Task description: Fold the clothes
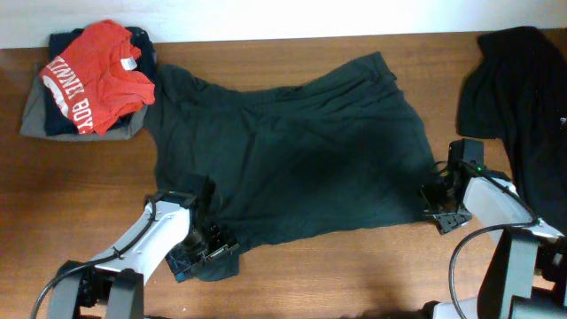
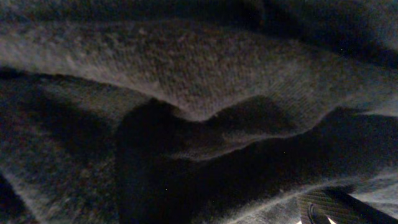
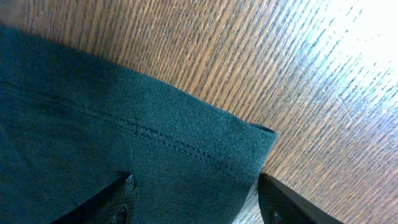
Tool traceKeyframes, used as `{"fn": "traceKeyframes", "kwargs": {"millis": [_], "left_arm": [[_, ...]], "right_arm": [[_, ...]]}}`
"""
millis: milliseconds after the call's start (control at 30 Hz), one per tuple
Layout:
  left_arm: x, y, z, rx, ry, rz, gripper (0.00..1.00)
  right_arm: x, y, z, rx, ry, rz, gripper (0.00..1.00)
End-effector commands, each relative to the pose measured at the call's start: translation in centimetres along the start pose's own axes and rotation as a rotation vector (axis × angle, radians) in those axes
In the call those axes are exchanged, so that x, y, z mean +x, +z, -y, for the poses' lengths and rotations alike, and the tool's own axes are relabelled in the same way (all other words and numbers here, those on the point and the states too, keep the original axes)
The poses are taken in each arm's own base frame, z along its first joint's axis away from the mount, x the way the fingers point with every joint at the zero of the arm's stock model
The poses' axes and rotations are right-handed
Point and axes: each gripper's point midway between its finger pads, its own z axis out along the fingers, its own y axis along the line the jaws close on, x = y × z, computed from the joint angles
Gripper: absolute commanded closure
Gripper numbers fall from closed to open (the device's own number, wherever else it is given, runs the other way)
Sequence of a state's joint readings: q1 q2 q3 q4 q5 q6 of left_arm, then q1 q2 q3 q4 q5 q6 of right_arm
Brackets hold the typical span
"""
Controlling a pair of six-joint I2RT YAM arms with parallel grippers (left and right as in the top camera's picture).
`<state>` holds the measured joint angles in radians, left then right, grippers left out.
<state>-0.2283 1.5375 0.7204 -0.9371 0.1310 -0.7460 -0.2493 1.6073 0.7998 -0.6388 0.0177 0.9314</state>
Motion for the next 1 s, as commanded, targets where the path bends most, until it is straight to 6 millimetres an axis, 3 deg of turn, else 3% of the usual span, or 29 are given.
{"fn": "traceKeyframes", "kwargs": {"millis": [0, 133, 200, 233, 333, 400, 500, 733, 967], "left_arm": [[0.0, 0.2, -0.3, -0.011, -0.015, -0.002, 0.01], [-0.1, 0.2, -0.2, -0.009, -0.014, 0.001, 0.01], [-0.2, 0.2, -0.2, -0.006, -0.014, 0.003, 0.1], [-0.2, 0.2, -0.2, -0.006, -0.014, 0.003, 0.22], [0.0, 0.2, -0.2, -0.005, -0.014, -0.003, 0.82], [0.2, 0.2, -0.2, -0.007, -0.015, -0.012, 0.92], [0.5, 0.1, -0.4, -0.015, -0.017, -0.028, 0.99], [0.9, -1.6, -0.6, -0.045, -0.022, -0.054, 0.99], [1.8, -4.6, -0.9, -0.092, -0.032, -0.104, 0.99]], "right_arm": [[0.7, 0.9, 1.2, 0.024, 0.008, -0.015, 0.32], [0.7, 1.0, 1.3, 0.024, 0.008, -0.015, 0.33], [0.6, 1.0, 1.2, 0.022, 0.008, -0.013, 0.37], [0.6, 1.0, 1.2, 0.023, 0.008, -0.01, 0.43], [0.3, 1.0, 1.3, 0.029, 0.009, 0.005, 0.65], [0.3, 1.0, 1.2, 0.026, 0.009, 0.007, 0.76], [0.2, 0.9, 1.1, 0.021, 0.009, 0.01, 0.96], [-0.5, 0.1, 0.2, 0.001, 0.009, 0.026, 0.96], [-1.7, -2.8, -0.4, -0.004, 0.02, 0.068, 0.96]]}}
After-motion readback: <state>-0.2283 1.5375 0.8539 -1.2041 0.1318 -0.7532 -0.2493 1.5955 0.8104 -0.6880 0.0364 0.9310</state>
